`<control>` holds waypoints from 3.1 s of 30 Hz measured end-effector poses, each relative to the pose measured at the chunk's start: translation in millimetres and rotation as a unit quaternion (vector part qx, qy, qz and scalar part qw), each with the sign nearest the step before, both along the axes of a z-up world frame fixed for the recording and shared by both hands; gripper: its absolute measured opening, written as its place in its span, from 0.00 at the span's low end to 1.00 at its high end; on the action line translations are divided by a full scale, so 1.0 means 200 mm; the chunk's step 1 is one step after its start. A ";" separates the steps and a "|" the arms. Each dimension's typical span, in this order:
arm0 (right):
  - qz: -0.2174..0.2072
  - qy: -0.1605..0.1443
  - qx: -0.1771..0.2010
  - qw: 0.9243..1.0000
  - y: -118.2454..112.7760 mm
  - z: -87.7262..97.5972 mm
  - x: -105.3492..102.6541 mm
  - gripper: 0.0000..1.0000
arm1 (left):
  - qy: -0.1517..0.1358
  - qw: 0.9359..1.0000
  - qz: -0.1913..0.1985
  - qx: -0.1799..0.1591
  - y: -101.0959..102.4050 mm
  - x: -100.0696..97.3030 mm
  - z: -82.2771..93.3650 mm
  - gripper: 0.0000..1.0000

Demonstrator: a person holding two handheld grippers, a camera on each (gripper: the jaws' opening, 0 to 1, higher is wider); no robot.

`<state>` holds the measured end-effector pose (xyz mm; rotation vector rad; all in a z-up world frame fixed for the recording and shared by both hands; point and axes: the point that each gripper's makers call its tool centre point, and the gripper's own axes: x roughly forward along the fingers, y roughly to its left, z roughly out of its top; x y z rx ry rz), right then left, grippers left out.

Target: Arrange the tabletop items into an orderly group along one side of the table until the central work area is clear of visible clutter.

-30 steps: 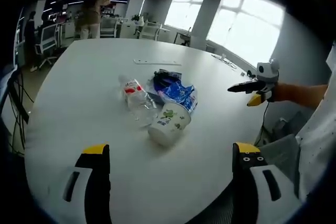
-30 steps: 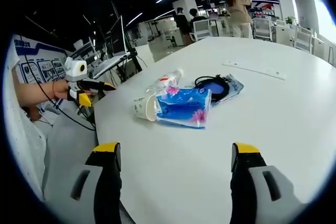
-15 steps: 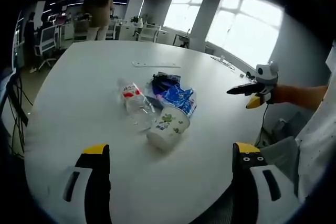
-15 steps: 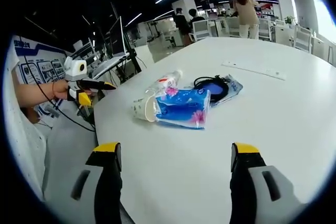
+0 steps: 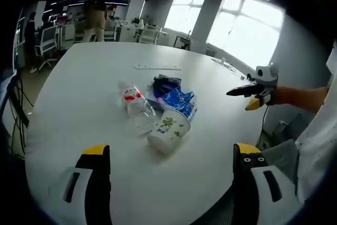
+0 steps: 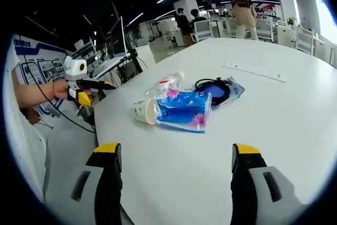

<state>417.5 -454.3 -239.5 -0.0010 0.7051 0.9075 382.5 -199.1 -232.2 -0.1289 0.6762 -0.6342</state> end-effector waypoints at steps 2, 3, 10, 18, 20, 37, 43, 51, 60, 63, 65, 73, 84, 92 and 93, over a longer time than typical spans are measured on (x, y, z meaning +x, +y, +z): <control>0.001 -0.001 -0.002 1.000 0.00 0.01 0.01 0.86 | -0.001 1.000 0.000 0.000 0.00 0.00 0.00 1.00; 0.000 0.005 -0.003 1.000 0.00 0.00 0.01 0.87 | -0.001 1.000 0.000 0.000 0.00 0.00 0.01 1.00; -0.002 0.016 0.003 1.000 0.03 0.03 0.05 0.88 | -0.004 1.000 0.000 0.002 0.01 0.01 0.02 1.00; 0.013 0.008 0.009 1.000 0.10 0.09 0.08 0.88 | -0.009 1.000 0.002 0.002 0.02 0.02 0.05 0.99; 0.016 0.006 0.013 1.000 0.13 0.11 0.09 0.87 | -0.011 1.000 0.004 -0.001 0.03 0.03 0.05 1.00; 0.049 -0.004 0.028 0.998 0.33 0.20 0.21 0.84 | -0.020 1.000 0.010 -0.005 0.07 0.04 0.10 0.99; 0.059 -0.006 0.030 0.998 0.40 0.21 0.25 0.83 | -0.023 1.000 0.011 -0.008 0.09 0.05 0.12 1.00; 0.075 -0.006 0.029 0.997 0.49 0.23 0.31 0.83 | -0.027 0.999 0.011 -0.013 0.11 0.07 0.13 0.99; 0.093 -0.008 0.028 0.995 0.60 0.23 0.37 0.83 | -0.031 0.999 0.014 -0.020 0.13 0.09 0.14 0.99; 0.100 -0.007 0.028 0.995 0.63 0.23 0.39 0.82 | -0.033 0.999 0.014 -0.022 0.13 0.10 0.15 0.99; 0.102 -0.005 0.029 0.994 0.65 0.23 0.41 0.82 | -0.035 0.999 0.016 -0.024 0.13 0.11 0.15 0.99; 0.116 -0.002 0.034 0.993 0.75 0.23 0.48 0.81 | -0.037 0.999 0.018 -0.028 0.13 0.13 0.15 0.98; 0.134 0.006 0.035 0.990 0.85 0.21 0.58 0.80 | -0.038 0.998 0.023 -0.037 0.14 0.20 0.14 0.98; 0.133 0.019 0.040 0.990 0.91 0.18 0.63 0.78 | -0.040 0.998 0.025 -0.046 0.14 0.24 0.14 0.98; 0.134 0.020 0.041 0.990 0.92 0.18 0.65 0.77 | -0.041 0.998 0.024 -0.046 0.14 0.25 0.14 0.98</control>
